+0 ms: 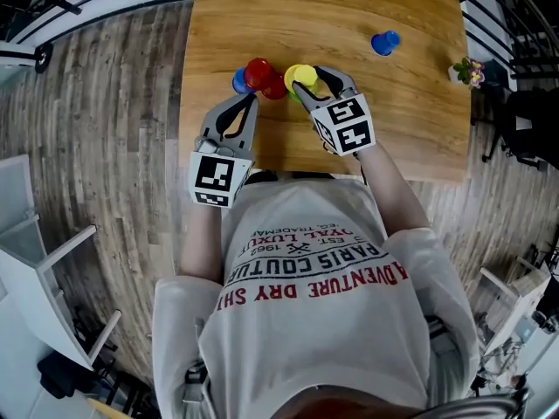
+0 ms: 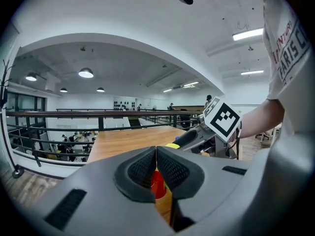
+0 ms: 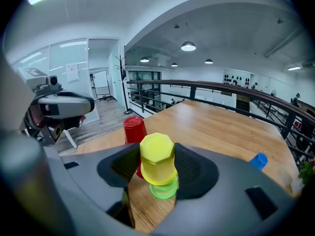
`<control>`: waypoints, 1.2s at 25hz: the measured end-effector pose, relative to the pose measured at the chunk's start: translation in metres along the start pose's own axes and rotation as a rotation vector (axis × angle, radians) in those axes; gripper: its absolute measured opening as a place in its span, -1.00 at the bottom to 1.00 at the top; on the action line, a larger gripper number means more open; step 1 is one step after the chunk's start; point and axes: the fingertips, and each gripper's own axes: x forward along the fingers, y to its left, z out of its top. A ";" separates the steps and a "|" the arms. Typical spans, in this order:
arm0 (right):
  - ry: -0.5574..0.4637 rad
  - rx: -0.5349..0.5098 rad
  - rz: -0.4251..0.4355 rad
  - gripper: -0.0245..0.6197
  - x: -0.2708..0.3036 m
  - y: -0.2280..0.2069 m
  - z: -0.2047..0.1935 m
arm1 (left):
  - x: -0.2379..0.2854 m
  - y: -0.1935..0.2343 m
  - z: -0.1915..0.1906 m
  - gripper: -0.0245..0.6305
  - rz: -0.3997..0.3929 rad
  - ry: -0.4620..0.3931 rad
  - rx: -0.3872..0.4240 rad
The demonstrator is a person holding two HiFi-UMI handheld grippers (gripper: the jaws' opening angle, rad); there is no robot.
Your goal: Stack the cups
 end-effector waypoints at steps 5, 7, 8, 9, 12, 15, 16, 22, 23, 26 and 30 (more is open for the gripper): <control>0.015 -0.015 0.012 -0.20 0.014 0.012 0.002 | -0.011 0.010 -0.010 -0.87 0.014 0.011 -0.018; 0.020 -0.017 0.014 -0.20 0.016 0.014 0.001 | -0.012 0.011 -0.011 -0.87 0.017 0.012 -0.020; 0.022 -0.018 0.015 -0.20 0.017 0.014 0.001 | -0.013 0.012 -0.011 -0.87 0.018 0.012 -0.021; 0.024 -0.019 0.015 -0.19 0.018 0.014 0.001 | -0.013 0.012 -0.010 -0.87 0.019 0.012 -0.022; 0.022 -0.009 0.016 -0.19 0.018 0.013 0.000 | -0.013 0.012 -0.009 -0.87 0.020 0.015 -0.022; 0.013 0.017 0.018 -0.19 0.019 0.014 -0.001 | -0.013 0.010 -0.011 -0.87 0.018 0.019 -0.021; 0.009 0.027 0.021 -0.19 0.020 0.014 0.000 | -0.013 0.010 -0.011 -0.87 0.016 0.019 -0.021; -0.067 0.075 0.029 -0.03 0.008 0.014 0.010 | -0.004 -0.002 -0.007 -0.87 -0.011 0.021 -0.013; -0.076 0.076 0.029 -0.03 0.004 0.013 0.010 | -0.001 -0.006 -0.006 -0.87 -0.019 0.020 -0.012; -0.099 0.058 -0.003 -0.02 -0.011 -0.001 0.009 | 0.011 -0.016 -0.004 -0.87 -0.040 0.020 -0.007; -0.146 0.054 -0.042 -0.02 -0.038 -0.029 0.007 | 0.033 -0.037 0.000 -0.87 -0.076 0.018 -0.002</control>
